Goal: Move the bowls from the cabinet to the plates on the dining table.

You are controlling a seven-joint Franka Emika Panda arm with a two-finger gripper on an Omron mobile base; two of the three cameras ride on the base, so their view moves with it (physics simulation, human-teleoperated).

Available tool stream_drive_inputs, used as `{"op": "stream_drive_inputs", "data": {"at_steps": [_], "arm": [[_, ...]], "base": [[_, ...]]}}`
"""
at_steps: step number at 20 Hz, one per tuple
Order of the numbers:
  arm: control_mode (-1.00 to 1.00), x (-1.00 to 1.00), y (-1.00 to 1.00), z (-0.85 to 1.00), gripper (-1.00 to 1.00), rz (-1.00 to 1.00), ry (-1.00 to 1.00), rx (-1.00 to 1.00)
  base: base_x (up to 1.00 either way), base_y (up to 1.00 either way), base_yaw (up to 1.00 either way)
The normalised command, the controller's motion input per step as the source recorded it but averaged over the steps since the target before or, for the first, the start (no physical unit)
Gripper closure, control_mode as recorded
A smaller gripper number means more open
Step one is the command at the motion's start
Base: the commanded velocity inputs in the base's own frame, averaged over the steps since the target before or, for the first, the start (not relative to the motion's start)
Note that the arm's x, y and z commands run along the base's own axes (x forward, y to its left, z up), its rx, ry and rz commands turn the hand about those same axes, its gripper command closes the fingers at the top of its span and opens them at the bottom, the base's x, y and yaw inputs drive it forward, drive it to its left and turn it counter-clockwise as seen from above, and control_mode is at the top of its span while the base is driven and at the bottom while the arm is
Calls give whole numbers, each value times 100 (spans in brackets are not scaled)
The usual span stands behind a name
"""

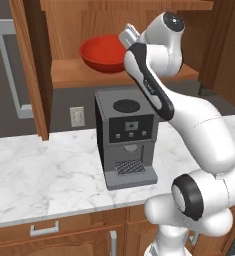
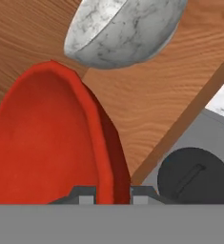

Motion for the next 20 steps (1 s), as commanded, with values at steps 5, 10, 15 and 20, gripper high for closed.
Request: {"op": "stream_drive_inputs", "data": {"at_steps": [5, 10, 15, 20], "arm": [[-100, -62, -10, -25, 100, 0, -3, 0], [-100, -62, -8, -22, 100, 0, -3, 0], [-100, -62, 0, -19, 100, 0, -3, 0], [-100, -62, 2, -17, 100, 0, -1, 0]], "base": [[0, 0, 0], [0, 0, 0], [0, 0, 0], [0, 0, 0]]}}
